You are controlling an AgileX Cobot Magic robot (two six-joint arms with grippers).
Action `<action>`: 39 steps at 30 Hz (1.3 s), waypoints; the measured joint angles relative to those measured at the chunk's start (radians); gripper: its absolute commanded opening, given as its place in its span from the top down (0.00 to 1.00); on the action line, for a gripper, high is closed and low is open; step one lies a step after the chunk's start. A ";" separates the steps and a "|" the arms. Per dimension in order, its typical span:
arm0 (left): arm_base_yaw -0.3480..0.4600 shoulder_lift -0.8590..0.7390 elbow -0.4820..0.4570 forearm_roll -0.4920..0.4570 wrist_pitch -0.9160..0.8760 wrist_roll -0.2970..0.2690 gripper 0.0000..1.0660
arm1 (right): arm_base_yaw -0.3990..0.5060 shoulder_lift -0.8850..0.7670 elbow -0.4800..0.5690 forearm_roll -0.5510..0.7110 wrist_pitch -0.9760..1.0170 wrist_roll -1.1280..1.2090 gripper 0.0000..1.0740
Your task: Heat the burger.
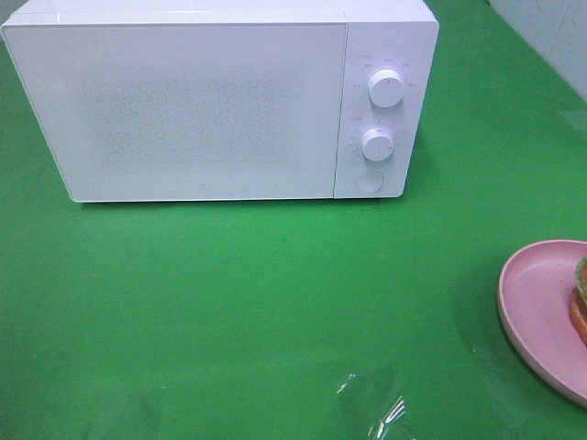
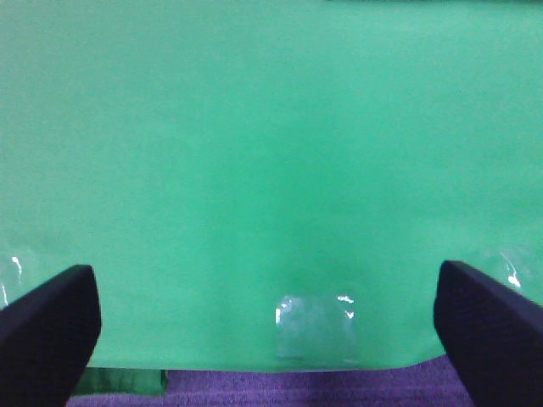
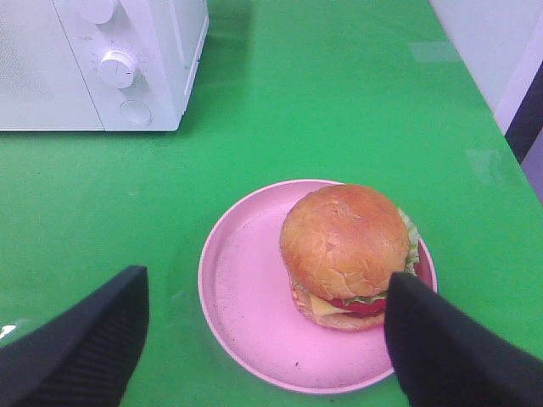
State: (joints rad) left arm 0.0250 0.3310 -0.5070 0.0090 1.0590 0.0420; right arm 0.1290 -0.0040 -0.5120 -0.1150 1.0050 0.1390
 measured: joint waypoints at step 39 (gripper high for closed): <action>0.000 -0.335 0.005 -0.001 -0.005 0.017 0.06 | 0.000 0.000 0.000 0.000 0.000 0.000 0.32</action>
